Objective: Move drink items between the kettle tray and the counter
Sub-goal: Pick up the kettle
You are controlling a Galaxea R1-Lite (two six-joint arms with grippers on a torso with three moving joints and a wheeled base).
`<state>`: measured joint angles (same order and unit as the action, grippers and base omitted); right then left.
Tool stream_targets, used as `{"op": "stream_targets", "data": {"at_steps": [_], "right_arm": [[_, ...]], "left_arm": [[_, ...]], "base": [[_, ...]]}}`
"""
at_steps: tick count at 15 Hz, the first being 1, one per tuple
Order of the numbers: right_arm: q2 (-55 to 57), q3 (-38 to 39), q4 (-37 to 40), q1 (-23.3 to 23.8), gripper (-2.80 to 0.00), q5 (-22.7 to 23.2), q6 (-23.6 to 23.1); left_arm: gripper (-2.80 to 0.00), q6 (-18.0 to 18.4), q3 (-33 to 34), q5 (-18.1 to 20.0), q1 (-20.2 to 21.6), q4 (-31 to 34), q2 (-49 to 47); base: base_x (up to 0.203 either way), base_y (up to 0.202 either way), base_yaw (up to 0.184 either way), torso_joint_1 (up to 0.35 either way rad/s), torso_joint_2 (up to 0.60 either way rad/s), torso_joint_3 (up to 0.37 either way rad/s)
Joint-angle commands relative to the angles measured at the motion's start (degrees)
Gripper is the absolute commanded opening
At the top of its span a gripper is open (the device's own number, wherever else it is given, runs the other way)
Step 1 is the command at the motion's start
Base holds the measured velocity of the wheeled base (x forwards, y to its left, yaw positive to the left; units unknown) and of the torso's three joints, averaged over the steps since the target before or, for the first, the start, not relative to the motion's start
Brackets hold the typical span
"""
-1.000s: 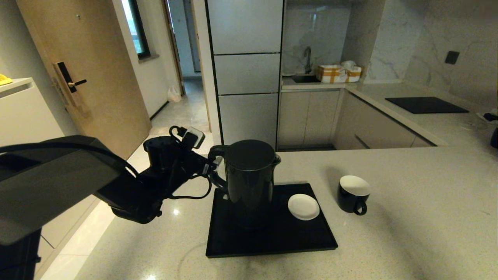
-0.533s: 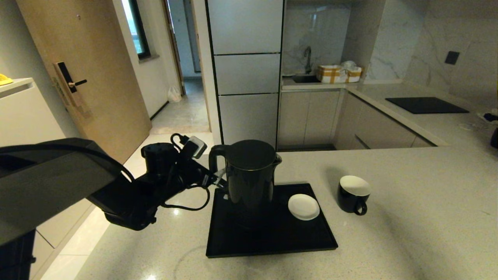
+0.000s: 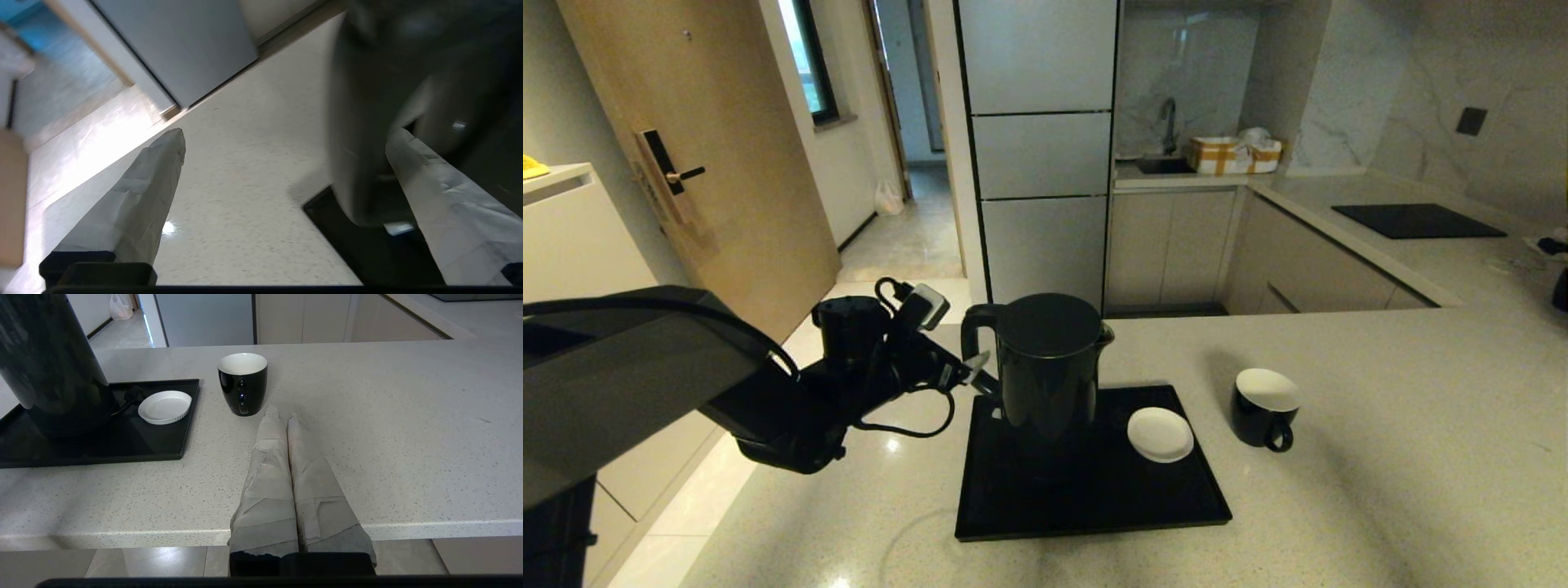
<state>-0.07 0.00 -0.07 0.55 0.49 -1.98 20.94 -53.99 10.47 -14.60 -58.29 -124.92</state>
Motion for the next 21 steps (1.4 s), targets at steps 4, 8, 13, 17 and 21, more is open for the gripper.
{"op": "stream_targets", "data": {"at_steps": [4,8,13,17,21], "right_arm": [[0.0,0.0,0.0,0.0,-2.80,0.0,0.0],[0.0,0.0,0.0,0.0,-2.80,0.0,0.0],[0.0,0.0,0.0,0.0,-2.80,0.0,0.0],[0.0,0.0,0.0,0.1,-2.80,0.0,0.0],[0.0,0.0,0.0,0.1,-2.80,0.0,0.0]], "left_arm": [[0.00,0.0,-2.6,-1.4,0.9,3.5,-0.2],[0.00,-1.1,-4.5,-3.3,0.5,17.3,3.5],[0.00,-2.7,-5.8,-3.8,0.5,13.0,0.0],[0.00,-2.8,-5.7,-3.5,0.5,11.9,-0.8],[0.00,-2.5,-6.3,-4.3,-0.1,9.7,-2.6]], "base": [[0.000,0.000,0.000,0.000,0.00,0.000],[0.000,0.000,0.000,0.000,0.00,0.000],[0.000,0.000,0.000,0.000,0.00,0.000],[0.000,0.000,0.000,0.000,0.00,0.000],[0.000,0.000,0.000,0.000,0.00,0.000]]}}
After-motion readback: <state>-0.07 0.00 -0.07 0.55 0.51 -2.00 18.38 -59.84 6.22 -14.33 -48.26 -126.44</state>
